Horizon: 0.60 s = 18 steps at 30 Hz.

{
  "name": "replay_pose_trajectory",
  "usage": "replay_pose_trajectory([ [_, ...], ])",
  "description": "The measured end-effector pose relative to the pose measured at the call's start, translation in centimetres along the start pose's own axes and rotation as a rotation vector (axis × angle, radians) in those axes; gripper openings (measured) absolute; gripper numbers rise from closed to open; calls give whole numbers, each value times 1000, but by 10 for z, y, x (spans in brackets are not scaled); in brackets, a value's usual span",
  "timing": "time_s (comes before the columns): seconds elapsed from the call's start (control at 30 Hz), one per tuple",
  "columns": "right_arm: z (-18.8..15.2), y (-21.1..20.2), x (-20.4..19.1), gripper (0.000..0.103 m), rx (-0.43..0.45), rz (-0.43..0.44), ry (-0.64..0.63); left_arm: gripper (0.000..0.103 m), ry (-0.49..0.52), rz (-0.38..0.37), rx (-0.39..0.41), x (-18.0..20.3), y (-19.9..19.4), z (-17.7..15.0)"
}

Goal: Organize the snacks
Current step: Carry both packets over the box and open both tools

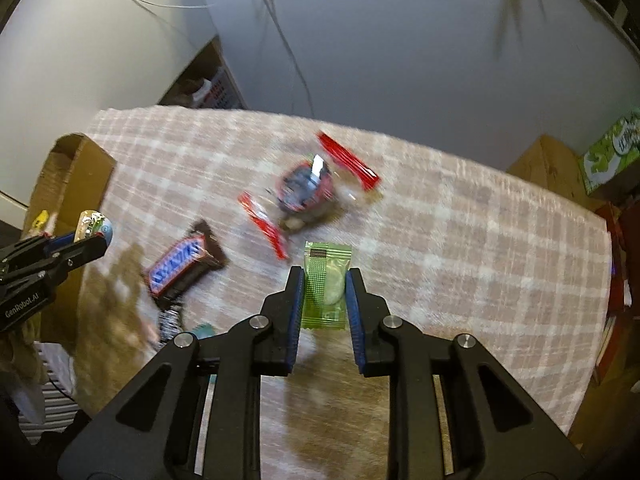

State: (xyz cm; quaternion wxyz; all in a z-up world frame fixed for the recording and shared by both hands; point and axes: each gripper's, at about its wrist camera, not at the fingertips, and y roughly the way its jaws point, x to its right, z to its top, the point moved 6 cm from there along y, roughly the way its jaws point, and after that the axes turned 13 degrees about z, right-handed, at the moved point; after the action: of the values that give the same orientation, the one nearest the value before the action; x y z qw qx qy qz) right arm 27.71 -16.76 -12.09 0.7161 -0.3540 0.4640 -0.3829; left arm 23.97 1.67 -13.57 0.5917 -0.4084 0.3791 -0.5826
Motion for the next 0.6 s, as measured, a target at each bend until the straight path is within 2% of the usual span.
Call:
replay_pose_trajectory([
  [0.27,32,-3,-66,22,24,72,-119,22,-75,29,37,-36,-30,-1],
  [0.6,57,16,-166,22,7,169,-291,22,-199,84,61,-94,-57,-23],
])
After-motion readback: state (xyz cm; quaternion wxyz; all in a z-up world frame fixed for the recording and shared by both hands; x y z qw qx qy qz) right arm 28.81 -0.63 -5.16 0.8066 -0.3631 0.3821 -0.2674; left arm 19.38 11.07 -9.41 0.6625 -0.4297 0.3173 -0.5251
